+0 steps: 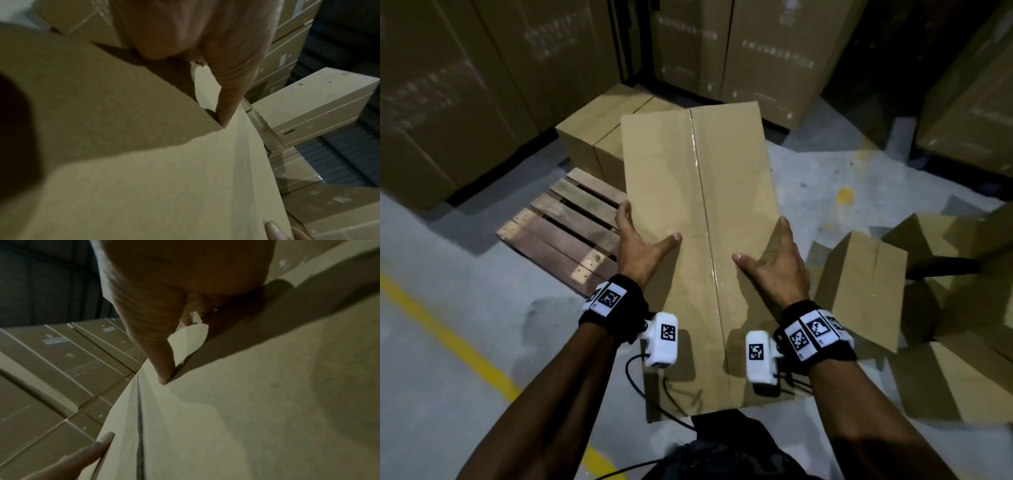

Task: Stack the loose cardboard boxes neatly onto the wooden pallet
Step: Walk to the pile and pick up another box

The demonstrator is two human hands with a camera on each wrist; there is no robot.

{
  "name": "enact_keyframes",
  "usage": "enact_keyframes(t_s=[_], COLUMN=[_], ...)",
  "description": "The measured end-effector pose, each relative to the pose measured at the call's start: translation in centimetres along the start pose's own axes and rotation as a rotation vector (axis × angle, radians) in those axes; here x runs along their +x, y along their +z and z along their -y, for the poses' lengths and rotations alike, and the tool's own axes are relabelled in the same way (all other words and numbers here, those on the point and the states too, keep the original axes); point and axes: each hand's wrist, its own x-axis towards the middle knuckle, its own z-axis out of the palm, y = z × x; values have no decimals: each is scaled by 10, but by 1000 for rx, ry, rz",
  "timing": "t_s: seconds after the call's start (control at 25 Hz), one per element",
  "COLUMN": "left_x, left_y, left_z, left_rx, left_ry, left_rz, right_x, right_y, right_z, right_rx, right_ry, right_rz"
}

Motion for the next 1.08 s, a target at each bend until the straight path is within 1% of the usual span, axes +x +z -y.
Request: enact_keyframes(t_s=[0.16, 0.32, 0.44, 0.52, 0.76, 0.88, 0.96, 1.08], left_x=[80, 151, 198, 225, 299, 329, 350, 376], left_y=[28, 52, 68, 78, 91, 94, 94, 101], left_z=[-2, -15, -27, -34, -38, -39, -41, -42], left_rx=[18, 68, 107, 102, 112, 91, 104, 132], left_ry=[-13, -5, -28, -33, -21, -3, 21, 41], left_rz=[54, 48, 73, 116, 252, 355, 429, 506], right_x=[71, 139, 183, 205, 242, 250, 254, 262], right_y=[16, 22, 24, 25, 49, 62, 68, 72], right_z=[12, 33, 46, 53, 72, 85, 97, 109], right_rx=[27, 36, 47, 55, 61, 71, 83, 87], right_ry=[70, 86, 113, 134, 218, 258, 310, 351], right_rz=[5, 34, 12, -13, -102, -188, -250, -339])
